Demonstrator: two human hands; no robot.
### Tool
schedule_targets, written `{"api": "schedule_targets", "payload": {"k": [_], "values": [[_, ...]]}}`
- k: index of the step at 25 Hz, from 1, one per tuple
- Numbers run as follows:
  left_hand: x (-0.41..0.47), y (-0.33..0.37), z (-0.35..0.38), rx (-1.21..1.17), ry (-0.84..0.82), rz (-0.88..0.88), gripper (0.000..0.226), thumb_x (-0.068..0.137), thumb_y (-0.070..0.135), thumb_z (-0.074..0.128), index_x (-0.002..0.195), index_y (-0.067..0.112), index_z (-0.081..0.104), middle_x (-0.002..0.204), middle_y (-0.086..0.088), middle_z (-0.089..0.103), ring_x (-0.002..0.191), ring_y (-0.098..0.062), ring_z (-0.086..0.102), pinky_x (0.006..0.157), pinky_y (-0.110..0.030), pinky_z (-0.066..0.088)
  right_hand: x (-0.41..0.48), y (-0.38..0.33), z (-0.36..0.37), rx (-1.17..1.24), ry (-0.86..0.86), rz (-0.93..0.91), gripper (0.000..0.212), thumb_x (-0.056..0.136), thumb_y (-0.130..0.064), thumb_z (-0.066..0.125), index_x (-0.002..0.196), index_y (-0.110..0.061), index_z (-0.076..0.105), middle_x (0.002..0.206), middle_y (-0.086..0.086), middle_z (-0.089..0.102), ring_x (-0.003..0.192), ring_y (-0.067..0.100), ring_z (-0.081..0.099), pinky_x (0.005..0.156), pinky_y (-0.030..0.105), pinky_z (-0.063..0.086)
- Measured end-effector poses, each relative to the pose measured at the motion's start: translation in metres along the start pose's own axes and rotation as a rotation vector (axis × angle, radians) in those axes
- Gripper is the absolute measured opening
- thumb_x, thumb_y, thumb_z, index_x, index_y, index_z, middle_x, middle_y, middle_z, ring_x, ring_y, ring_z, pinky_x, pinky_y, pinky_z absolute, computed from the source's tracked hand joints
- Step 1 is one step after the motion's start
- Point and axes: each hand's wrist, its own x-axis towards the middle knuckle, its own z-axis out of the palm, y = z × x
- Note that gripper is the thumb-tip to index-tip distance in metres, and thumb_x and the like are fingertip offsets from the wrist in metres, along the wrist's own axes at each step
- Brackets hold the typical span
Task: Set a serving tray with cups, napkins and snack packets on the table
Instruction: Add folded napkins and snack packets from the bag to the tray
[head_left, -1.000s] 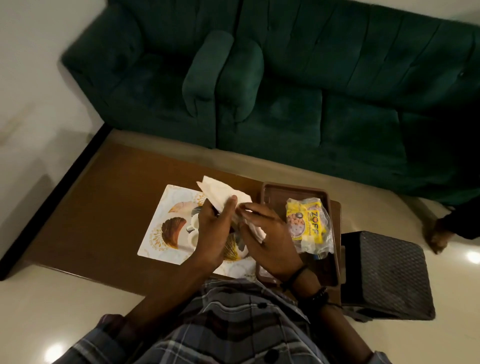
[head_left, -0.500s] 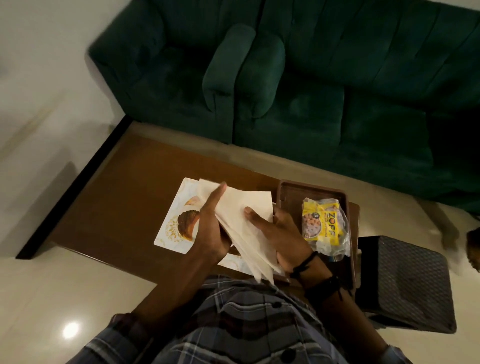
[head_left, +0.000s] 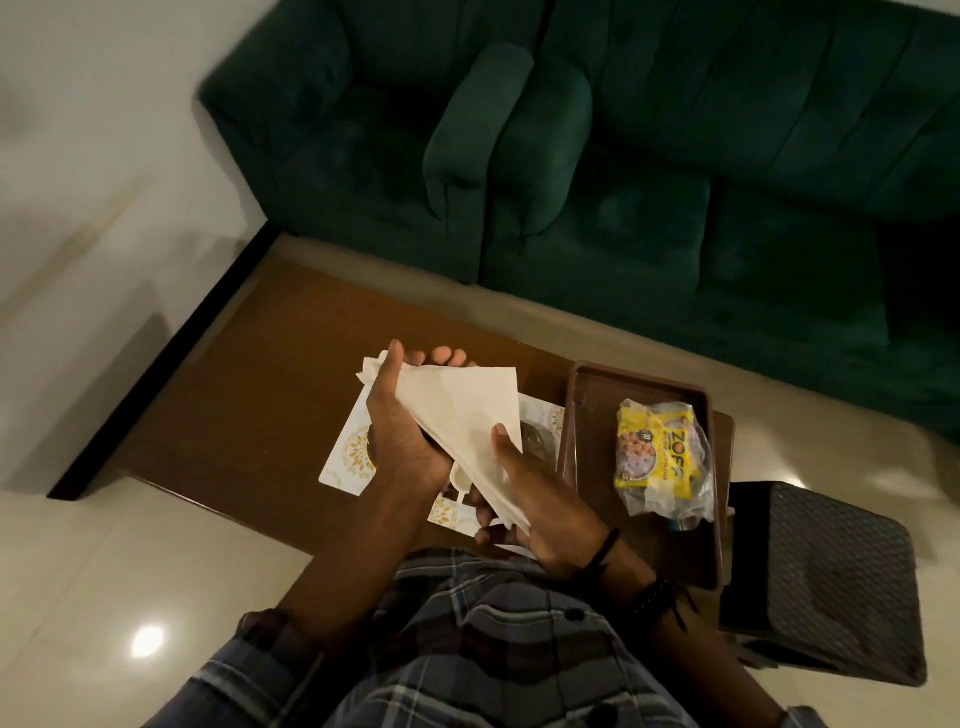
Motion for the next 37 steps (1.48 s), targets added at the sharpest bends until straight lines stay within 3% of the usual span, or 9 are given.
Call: {"api": "schedule_targets", "payload": {"k": [3,8,14,19,21,25,28,32,37], "values": [[0.004,0.004,0.0,0.004,0.013,0.019,0.023,0.086,0.04,0.059,0.08,0.018,0.055,0.076,0.0,0.062,0.076,-0.018,0.063,0.082,-0.04,0.053,0.005,0.007,-0.001,-0.011,-0.031,-0.165,0.041,0.092,-0.051,0.048,0.099,-0.013,0.063,0.07,0.001,0.058,0.057,0.013,0.05,0.054,0.028,0.05],[0.01,0.002,-0.014,0.009,-0.033,-0.036,0.019,0.087,0.035,0.059,0.093,0.017,0.059,0.084,-0.003,0.065,0.085,-0.021,0.065,0.085,-0.041,0.053,0.021,0.007,-0.015,0.012,-0.1,-0.225,0.038,0.078,-0.023,0.074,0.114,-0.014,0.067,0.114,0.008,0.071,0.096,0.023,0.07,0.07,0.036,0.059],[0.027,0.011,-0.066,0.562,0.145,-0.13,0.034,0.081,0.017,0.073,0.113,0.009,0.065,0.106,-0.01,0.073,0.099,-0.028,0.07,0.072,-0.033,0.058,0.049,-0.001,-0.053,-0.31,0.203,-0.337,0.034,0.077,-0.008,0.075,0.108,-0.017,0.064,0.112,0.011,0.071,0.099,0.027,0.07,0.084,0.051,0.057],[0.051,0.019,-0.103,0.864,0.096,-0.095,0.063,0.065,0.002,0.083,0.122,0.012,0.06,0.112,-0.017,0.067,0.103,-0.031,0.066,0.084,-0.045,0.058,0.096,0.003,-0.08,-0.631,0.228,-0.333,0.034,0.076,-0.016,0.079,0.105,-0.024,0.062,0.105,-0.003,0.071,0.095,0.008,0.068,0.076,0.022,0.058],[0.074,0.02,-0.117,1.089,0.037,-0.027,0.065,0.064,0.007,0.086,0.123,0.013,0.059,0.112,-0.018,0.066,0.1,-0.031,0.065,0.085,-0.042,0.057,0.125,0.01,-0.09,-0.733,0.234,-0.305,0.034,0.076,-0.019,0.079,0.106,-0.02,0.062,0.106,-0.003,0.069,0.102,0.014,0.067,0.083,0.032,0.058],[0.123,0.007,-0.16,1.597,-0.198,0.092,0.048,0.069,0.023,0.084,0.114,0.019,0.065,0.099,0.003,0.068,0.086,-0.006,0.062,0.078,-0.027,0.055,0.188,0.032,-0.109,-0.974,0.214,-0.366,0.036,0.081,-0.018,0.073,0.114,-0.01,0.061,0.115,0.01,0.066,0.112,0.027,0.06,0.095,0.047,0.051],[0.139,-0.011,-0.195,1.821,-0.292,0.177,0.033,0.073,0.025,0.08,0.102,0.013,0.071,0.098,-0.005,0.071,0.088,-0.018,0.064,0.078,-0.036,0.053,0.21,0.053,-0.116,-1.196,0.283,-0.469,0.03,0.08,-0.013,0.073,0.108,-0.009,0.061,0.108,0.013,0.067,0.11,0.034,0.06,0.091,0.04,0.052],[0.152,-0.034,-0.232,1.852,-0.3,0.286,0.022,0.075,0.017,0.078,0.093,0.008,0.07,0.091,-0.008,0.07,0.084,-0.013,0.06,0.073,-0.023,0.047,0.229,0.075,-0.119,-1.258,0.347,-0.543,0.035,0.075,0.001,0.074,0.108,-0.003,0.064,0.106,0.017,0.069,0.095,0.039,0.067,0.076,0.045,0.056],[0.182,-0.041,-0.23,1.86,-0.219,0.26,0.022,0.077,0.015,0.072,0.099,0.018,0.066,0.098,0.003,0.072,0.092,-0.008,0.063,0.079,-0.028,0.051,0.262,0.06,-0.134,-1.208,0.368,-0.579,0.04,0.074,0.008,0.064,0.112,-0.006,0.064,0.111,0.016,0.066,0.107,0.037,0.061,0.091,0.049,0.053]]}}
